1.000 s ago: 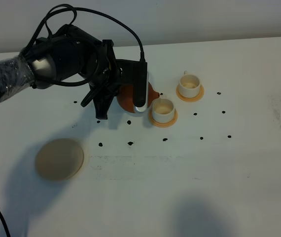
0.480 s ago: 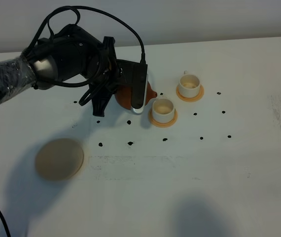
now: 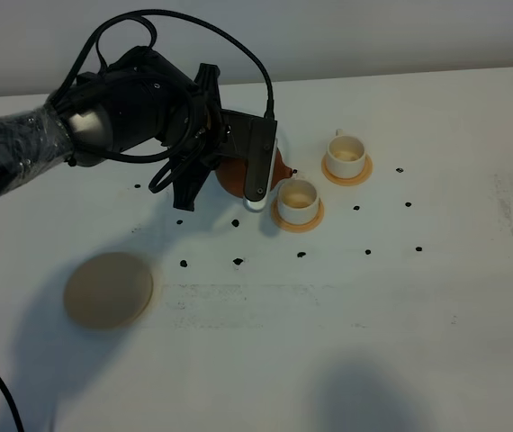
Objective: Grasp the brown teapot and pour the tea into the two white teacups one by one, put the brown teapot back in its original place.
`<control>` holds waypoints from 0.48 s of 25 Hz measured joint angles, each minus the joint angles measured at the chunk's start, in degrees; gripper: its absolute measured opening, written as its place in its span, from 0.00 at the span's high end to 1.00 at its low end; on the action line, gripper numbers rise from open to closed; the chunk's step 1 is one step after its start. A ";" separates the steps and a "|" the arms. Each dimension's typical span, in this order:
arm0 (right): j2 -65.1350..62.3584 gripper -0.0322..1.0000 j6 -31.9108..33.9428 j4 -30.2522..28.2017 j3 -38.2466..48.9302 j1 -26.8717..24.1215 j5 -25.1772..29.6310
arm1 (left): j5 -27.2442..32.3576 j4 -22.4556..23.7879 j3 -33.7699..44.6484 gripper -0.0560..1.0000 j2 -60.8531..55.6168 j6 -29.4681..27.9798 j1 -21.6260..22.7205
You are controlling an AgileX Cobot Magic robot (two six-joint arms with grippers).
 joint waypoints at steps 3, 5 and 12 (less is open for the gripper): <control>0.00 0.50 0.00 0.00 0.00 0.00 0.00 | -0.06 0.91 0.00 0.83 0.17 0.00 -0.11; 0.00 0.50 0.06 0.00 0.00 0.00 0.00 | -0.12 1.93 -0.04 0.83 0.52 0.04 -0.24; 0.00 0.50 0.01 0.00 0.00 0.00 0.00 | -0.96 2.62 -0.04 0.83 1.16 1.91 -0.40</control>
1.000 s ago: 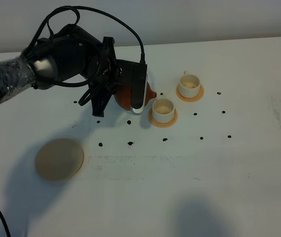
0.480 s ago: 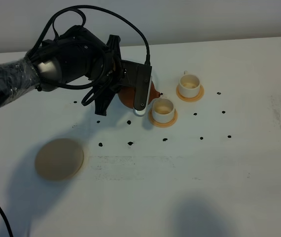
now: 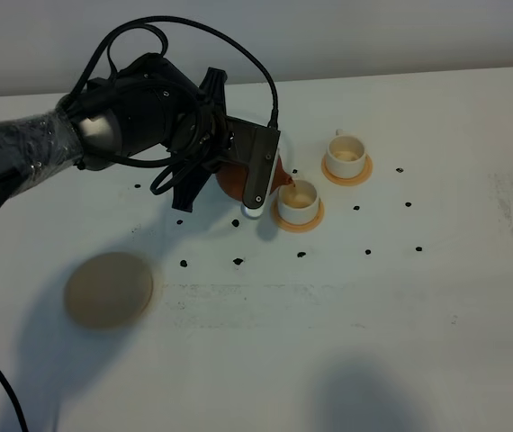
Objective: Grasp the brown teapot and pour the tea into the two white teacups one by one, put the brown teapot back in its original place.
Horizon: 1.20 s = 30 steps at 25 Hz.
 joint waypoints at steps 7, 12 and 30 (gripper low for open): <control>0.00 0.50 0.00 0.00 0.00 0.00 0.00 | -1.19 0.37 -0.02 0.83 0.00 2.55 -0.07; 0.00 0.50 0.00 0.00 0.00 0.00 0.00 | -1.68 1.83 -0.02 0.83 0.00 2.75 -0.35; 0.00 0.50 0.00 0.00 0.00 0.00 -0.05 | -1.91 6.22 -0.02 0.83 0.00 2.81 -0.58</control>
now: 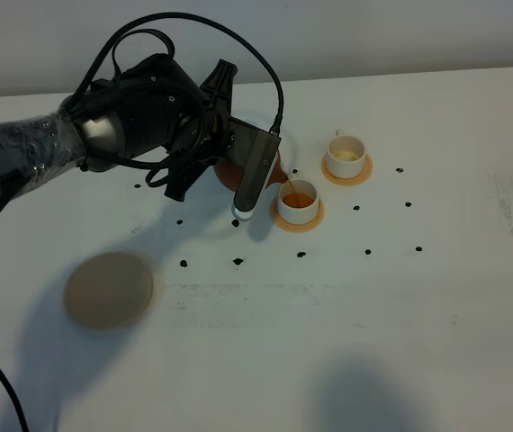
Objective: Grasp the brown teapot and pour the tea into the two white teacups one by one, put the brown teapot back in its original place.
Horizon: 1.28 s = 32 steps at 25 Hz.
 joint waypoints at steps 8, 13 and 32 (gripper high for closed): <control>0.00 0.50 0.00 0.00 0.00 0.00 0.00 | -0.17 0.27 -0.56 0.83 0.00 0.00 0.00; 0.00 0.50 0.00 0.00 0.00 0.00 0.00 | -0.40 1.08 -0.75 0.83 0.00 -0.05 0.00; 0.00 0.50 0.00 0.00 0.00 0.00 0.00 | -1.78 2.49 -0.75 0.83 0.00 0.23 0.00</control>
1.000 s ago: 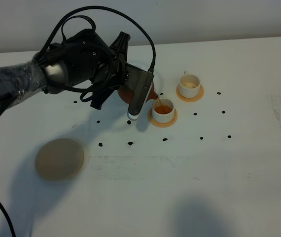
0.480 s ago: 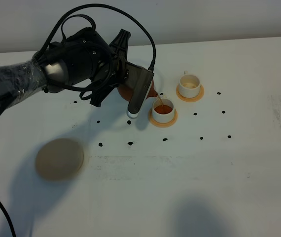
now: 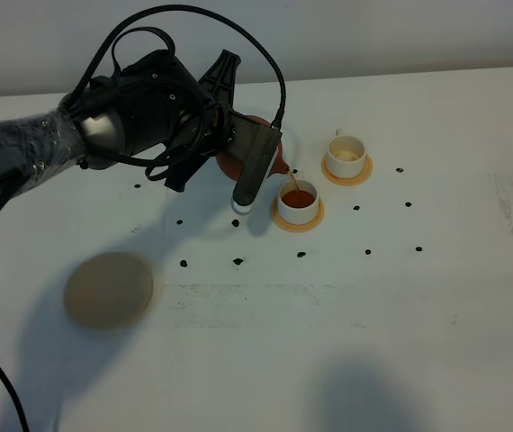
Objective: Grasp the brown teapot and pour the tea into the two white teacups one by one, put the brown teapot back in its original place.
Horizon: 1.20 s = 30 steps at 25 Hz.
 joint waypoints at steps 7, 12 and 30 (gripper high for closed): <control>0.00 0.50 0.00 0.00 0.00 0.00 0.00 | -0.66 0.40 0.00 0.83 0.00 1.43 0.00; 0.00 0.50 0.00 0.00 0.00 0.00 0.00 | -0.90 1.11 0.00 0.83 0.00 2.54 0.00; 0.00 0.50 0.00 0.00 0.00 0.00 0.00 | -2.45 2.92 0.00 0.83 0.00 2.58 0.00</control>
